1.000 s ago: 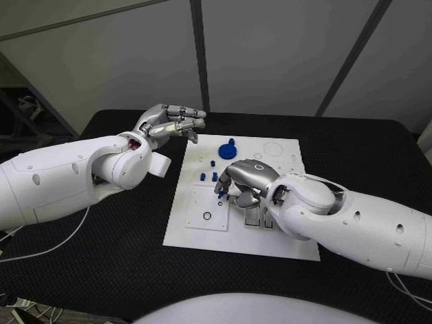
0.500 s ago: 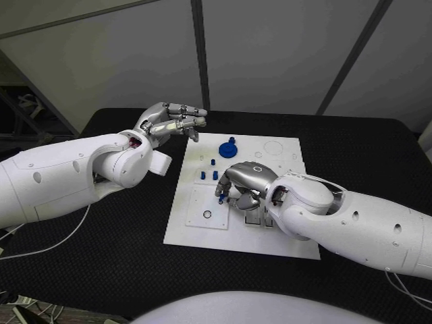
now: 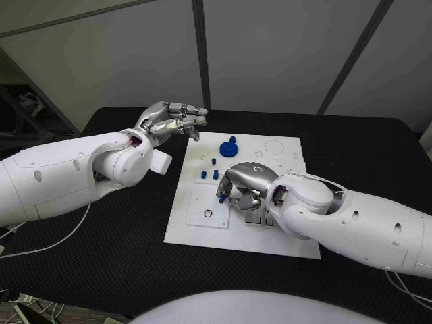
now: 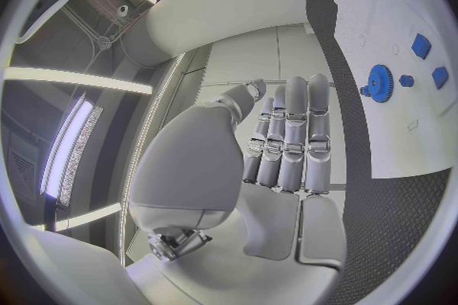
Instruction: Assemble the parts on the task board
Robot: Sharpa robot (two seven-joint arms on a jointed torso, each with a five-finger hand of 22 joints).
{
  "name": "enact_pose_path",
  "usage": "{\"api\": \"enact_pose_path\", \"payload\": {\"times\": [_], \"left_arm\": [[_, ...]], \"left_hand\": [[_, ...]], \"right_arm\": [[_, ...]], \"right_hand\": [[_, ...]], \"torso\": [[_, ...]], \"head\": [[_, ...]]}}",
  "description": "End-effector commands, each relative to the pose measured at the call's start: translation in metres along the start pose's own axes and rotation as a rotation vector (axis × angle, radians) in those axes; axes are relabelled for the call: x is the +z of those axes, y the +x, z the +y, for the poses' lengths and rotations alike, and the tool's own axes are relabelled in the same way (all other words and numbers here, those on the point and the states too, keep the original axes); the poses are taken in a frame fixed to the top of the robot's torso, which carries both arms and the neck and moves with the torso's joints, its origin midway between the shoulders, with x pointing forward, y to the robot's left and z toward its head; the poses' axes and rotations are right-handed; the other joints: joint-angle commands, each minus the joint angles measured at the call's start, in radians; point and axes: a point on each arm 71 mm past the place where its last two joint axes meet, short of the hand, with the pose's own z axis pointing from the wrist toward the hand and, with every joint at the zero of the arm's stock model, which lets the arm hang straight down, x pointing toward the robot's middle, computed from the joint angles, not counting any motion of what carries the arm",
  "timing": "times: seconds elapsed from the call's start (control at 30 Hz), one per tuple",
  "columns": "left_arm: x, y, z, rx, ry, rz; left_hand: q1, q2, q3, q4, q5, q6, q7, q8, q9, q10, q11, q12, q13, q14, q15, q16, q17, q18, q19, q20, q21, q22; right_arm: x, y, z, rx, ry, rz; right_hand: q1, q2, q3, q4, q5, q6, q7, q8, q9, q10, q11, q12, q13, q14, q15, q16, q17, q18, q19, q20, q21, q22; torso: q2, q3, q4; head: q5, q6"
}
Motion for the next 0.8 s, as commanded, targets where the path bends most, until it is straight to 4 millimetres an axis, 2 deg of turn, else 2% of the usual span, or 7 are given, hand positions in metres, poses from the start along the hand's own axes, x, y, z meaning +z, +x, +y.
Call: {"api": "enact_pose_path", "payload": {"times": [0.03, 0.33, 0.67, 0.8], "left_arm": [[0.0, 0.001, -0.001, -0.007, 0.004, 0.011], [0.001, 0.001, -0.001, -0.007, 0.004, 0.011], [0.0, 0.001, -0.001, -0.007, 0.001, 0.011], [0.0, 0.0, -0.001, -0.006, 0.0, 0.008]], "left_hand": [[0.0, 0.012, -0.003, -0.004, -0.002, -0.005, 0.004, -0.006, -0.001, -0.007, -0.003, 0.007, 0.001, 0.003, 0.003, -0.004, -0.001, -0.003, 0.002, 0.003, -0.007, -0.001], [0.0, 0.012, -0.003, -0.004, -0.002, -0.005, 0.004, -0.006, -0.001, -0.007, -0.003, 0.007, 0.001, 0.003, 0.003, -0.004, -0.001, -0.003, 0.002, 0.003, -0.007, -0.001], [0.0, 0.012, -0.003, -0.004, -0.002, -0.005, 0.004, -0.006, -0.001, -0.007, -0.003, 0.007, 0.001, 0.003, 0.003, -0.004, -0.001, -0.003, 0.002, 0.003, -0.007, -0.001], [0.0, 0.012, -0.003, -0.004, -0.002, -0.005, 0.004, -0.006, -0.001, -0.007, -0.003, 0.007, 0.001, 0.003, 0.003, -0.004, -0.001, -0.003, 0.002, 0.003, -0.007, -0.001]], "right_arm": [[0.001, 0.001, 0.0, -0.014, 0.001, 0.016], [0.004, 0.003, 0.002, -0.02, 0.001, 0.033], [0.003, 0.015, 0.006, -0.026, -0.007, 0.086], [0.003, 0.015, 0.005, -0.025, -0.001, 0.074]], "right_hand": [[-0.01, 0.002, 0.005, -0.002, 0.006, 0.005, 0.001, 0.001, 0.001, 0.005, 0.002, -0.006, 0.001, 0.042, -0.001, 0.004, 0.001, -0.012, 0.008, 0.001, 0.005, 0.004], [-0.016, 0.004, 0.003, -0.001, 0.007, 0.005, 0.001, 0.0, 0.002, 0.006, 0.003, -0.008, 0.002, 0.042, 0.0, 0.003, -0.001, -0.012, 0.007, 0.002, 0.006, 0.004], [-0.028, 0.001, -0.004, 0.0, 0.007, 0.005, 0.001, -0.002, 0.003, 0.007, 0.002, -0.013, 0.004, 0.041, 0.0, 0.004, -0.002, -0.012, 0.006, 0.003, 0.006, 0.005], [-0.047, -0.005, -0.01, 0.005, 0.019, -0.035, 0.015, -0.028, -0.006, -0.032, 0.016, -0.043, -0.004, 0.038, 0.01, 0.002, -0.008, -0.01, -0.001, 0.009, 0.001, -0.001]], "torso": [[0.0, -0.0003, -0.0001], [0.0, -0.0001, 0.0], [0.001, -0.0008, -0.0003], [0.0, -0.0004, -0.0003]], "head": [[-0.001, -0.001], [-0.001, -0.002], [0.0, -0.005], [0.0, -0.006]]}}
